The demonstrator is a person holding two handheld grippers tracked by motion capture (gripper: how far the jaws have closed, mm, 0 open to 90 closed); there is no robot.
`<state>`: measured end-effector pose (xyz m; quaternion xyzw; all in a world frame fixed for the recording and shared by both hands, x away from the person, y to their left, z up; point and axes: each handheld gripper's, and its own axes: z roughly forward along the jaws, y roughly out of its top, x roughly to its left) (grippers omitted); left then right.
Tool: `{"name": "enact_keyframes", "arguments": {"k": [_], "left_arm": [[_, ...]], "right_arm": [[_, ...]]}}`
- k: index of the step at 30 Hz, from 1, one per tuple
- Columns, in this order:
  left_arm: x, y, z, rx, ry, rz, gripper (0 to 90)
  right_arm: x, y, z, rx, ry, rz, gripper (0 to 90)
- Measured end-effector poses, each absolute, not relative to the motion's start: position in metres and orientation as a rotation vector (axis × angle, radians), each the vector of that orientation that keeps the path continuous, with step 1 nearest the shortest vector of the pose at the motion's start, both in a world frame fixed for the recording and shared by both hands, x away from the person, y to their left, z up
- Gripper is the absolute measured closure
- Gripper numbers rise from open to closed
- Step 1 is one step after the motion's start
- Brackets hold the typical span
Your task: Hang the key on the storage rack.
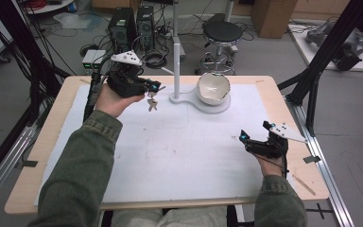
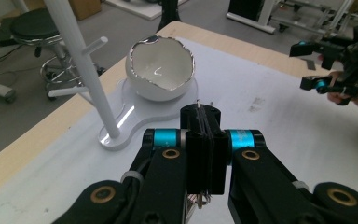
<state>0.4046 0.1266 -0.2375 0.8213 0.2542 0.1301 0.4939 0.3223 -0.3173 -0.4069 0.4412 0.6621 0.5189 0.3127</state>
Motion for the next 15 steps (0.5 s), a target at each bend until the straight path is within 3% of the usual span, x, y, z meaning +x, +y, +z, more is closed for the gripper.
{"name": "enact_keyframes", "arguments": {"k": [15], "left_arm": [[0.431,0.107,-0.228,1.976,0.592,0.294,88.8]], "right_arm": [[0.322,-0.320,-0.407,1.172,1.737,1.374,0.7]]}}
